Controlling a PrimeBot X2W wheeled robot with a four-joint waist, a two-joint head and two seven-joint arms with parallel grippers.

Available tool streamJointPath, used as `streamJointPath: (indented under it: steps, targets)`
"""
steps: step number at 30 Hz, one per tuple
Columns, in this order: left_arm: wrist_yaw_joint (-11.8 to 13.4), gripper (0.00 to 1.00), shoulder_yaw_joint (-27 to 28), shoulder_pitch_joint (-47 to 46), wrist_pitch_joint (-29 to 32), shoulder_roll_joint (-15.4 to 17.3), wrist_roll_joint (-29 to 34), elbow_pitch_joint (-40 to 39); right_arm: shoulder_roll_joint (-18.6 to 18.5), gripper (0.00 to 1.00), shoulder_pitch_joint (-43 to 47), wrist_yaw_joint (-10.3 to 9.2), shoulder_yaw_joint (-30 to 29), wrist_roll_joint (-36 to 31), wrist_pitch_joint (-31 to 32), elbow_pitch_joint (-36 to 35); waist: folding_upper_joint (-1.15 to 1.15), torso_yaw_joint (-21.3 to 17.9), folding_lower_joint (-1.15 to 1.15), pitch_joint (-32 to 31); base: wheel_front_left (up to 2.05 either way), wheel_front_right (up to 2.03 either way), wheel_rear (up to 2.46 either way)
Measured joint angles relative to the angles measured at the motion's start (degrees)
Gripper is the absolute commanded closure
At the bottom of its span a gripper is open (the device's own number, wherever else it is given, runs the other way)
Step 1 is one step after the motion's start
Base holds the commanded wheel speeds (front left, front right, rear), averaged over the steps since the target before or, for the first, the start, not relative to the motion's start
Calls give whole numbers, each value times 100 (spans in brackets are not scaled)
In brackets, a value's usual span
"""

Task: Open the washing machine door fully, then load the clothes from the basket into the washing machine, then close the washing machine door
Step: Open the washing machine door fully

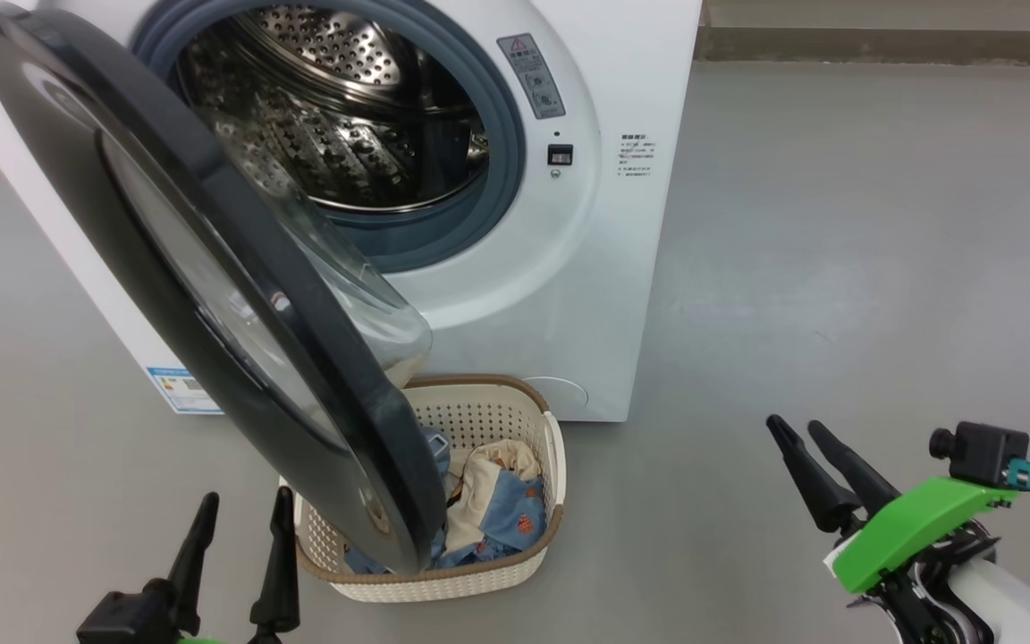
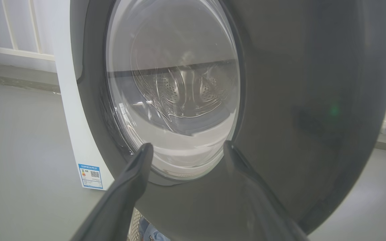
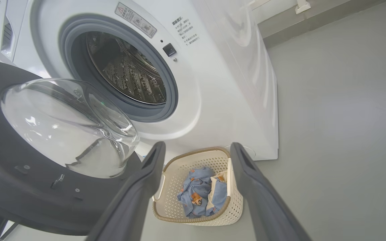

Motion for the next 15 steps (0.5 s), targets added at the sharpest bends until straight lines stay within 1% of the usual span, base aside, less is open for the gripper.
streamJointPath:
  steps: [3, 5, 7, 10, 15]
  targets:
    - [0, 0, 10, 1, 0, -1, 0, 0, -83, 0, -10, 0, 169, -122, -283, 177, 0, 23, 0, -13, 0, 0, 0]
    - [0, 0, 19, 1, 0, -1, 0, 0, -105, 0, -12, 0, 227, -379, -324, 287, 0, 36, 0, -20, 0, 0, 0]
    - [0, 0, 31, 1, 0, -2, 2, 0, -65, 0, -12, 0, -20, -627, -327, 315, 0, 37, 0, -20, 0, 0, 0]
    - [0, 0, 42, 1, 0, -4, 8, 0, 7, 0, -5, 0, -437, -1373, -350, 322, 0, 31, 0, -19, 0, 0, 0]
    - [0, 0, 44, 0, 0, -8, 8, -1, 350, 0, 187, 1, -1098, -2313, -356, 204, 0, 23, 0, -19, 0, 0, 0]
